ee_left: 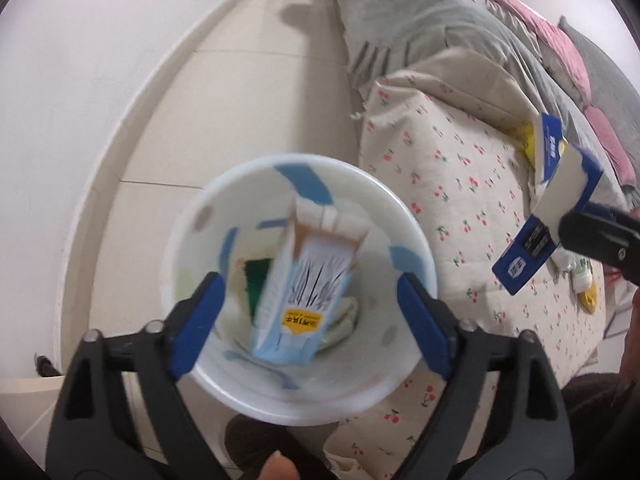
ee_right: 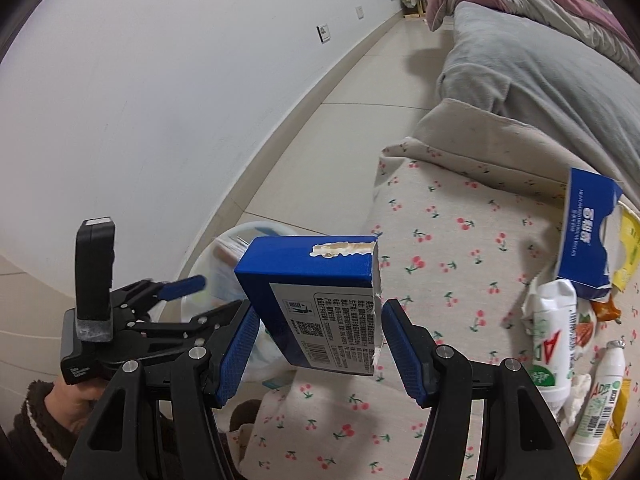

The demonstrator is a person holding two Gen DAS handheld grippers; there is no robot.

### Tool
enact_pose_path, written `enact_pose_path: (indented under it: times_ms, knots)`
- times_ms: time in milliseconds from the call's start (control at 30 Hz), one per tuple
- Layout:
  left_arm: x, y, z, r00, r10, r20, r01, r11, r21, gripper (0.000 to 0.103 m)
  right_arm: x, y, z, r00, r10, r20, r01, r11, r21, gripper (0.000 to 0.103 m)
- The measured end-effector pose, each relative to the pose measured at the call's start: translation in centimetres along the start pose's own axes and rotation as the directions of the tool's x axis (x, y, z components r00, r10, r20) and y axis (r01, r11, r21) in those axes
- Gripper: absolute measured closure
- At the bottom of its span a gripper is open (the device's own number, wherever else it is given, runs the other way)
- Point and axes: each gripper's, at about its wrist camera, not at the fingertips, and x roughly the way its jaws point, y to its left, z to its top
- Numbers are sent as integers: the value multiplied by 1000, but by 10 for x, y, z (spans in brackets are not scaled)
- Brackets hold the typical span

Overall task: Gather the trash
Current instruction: 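Drop the milk carton into the bin with the left gripper while the right gripper drops the blue box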

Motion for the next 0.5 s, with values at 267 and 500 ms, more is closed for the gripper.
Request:
enact_pose_path:
  times_ms: [267, 500]
  knots:
    - [-22, 27, -7, 993, 89, 73, -87, 996, -37, 5, 17, 7, 7, 1000, 28, -12, -27, 1000, 11, 38]
    - [-25, 51, -16, 989, 137, 53, -133, 988, -78, 5, 39, 21, 11, 998, 58, -37, -58, 998, 4, 37]
